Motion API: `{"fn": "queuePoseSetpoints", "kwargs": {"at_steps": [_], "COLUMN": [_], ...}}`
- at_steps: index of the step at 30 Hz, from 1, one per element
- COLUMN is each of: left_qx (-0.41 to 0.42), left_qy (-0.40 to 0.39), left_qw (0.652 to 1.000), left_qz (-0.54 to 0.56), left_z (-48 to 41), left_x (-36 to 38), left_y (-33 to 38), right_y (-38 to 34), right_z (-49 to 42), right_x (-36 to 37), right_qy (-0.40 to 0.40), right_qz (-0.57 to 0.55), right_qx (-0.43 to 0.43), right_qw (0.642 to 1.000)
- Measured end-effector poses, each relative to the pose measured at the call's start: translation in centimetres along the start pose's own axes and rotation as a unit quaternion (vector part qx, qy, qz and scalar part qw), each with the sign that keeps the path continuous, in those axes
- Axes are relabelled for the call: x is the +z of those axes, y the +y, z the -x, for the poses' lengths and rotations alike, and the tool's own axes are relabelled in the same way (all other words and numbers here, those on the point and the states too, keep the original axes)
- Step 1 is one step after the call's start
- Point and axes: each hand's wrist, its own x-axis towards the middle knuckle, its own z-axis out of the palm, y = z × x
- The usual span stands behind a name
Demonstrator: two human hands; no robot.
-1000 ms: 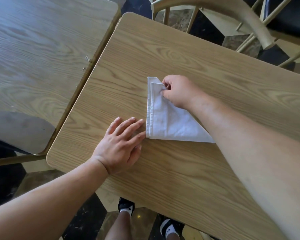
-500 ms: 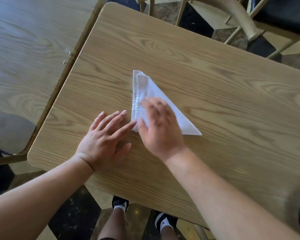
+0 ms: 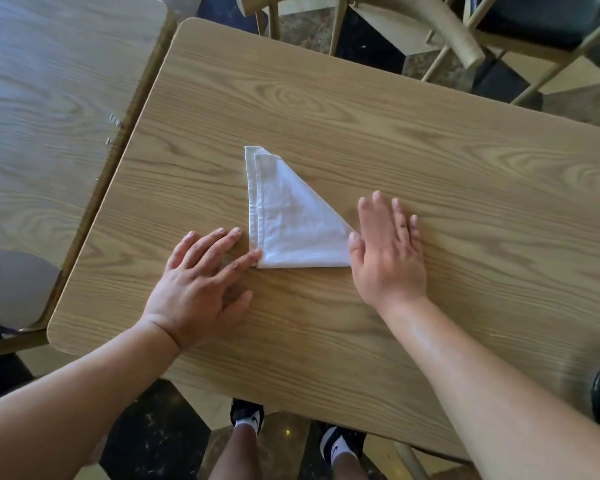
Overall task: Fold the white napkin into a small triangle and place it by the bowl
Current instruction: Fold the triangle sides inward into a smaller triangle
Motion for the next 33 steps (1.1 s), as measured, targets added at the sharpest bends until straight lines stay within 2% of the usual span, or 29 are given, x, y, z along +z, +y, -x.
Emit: {"fn": "queuePoseSetpoints", "kwargs": {"at_steps": [9,12,15,18,21,24,27,30,33], "left_qx": [-0.018,-0.061,-0.008,0.081,0.121,0.123,0.143,0.103,-0.019], "left_qy": [0.013,0.069,0.135,0.084,0.016,-0.026,-0.028,-0.026,-0.051], "left_qw": [0.999,0.992,0.985,0.982,0.980,0.985,0.987,0.994,0.998], "left_qz": [0.029,0.091,0.110,0.148,0.155,0.122,0.060,-0.002,-0.007], "left_z": [0.2,-0.7,-3.6,-7.7,-11.0,-12.7,-13.1,-14.0,-15.4], "left_x": [0.2,-0.1,-0.8,-0.6,0.8,2.7,3.3,2.5,0.8], "left_y": [0.0,1.0,4.5,9.1,11.6,11.0,8.5,3.6,-1.2], "right_y": [-0.3,-0.3,-0.2,-0.3,0.0,0.3,0.1,-0.1,-0.1], "right_z": [-0.2,-0.2,-0.3,-0.3,-0.2,-0.2,-0.4,-0.5,-0.3], "right_x": [-0.1,0.1,0.1,0.0,-0.1,0.0,0.0,0.0,0.2], "right_qy": [0.020,0.024,0.028,0.030,0.004,-0.001,0.011,0.025,0.025], "right_qz": [0.017,0.026,0.026,0.015,0.040,0.038,0.038,0.037,0.032], "right_qx": [0.004,0.005,0.004,0.004,-0.008,-0.019,-0.010,-0.002,-0.001], "right_qw": [1.000,0.999,0.999,0.999,0.999,0.999,0.999,0.999,0.999]}}
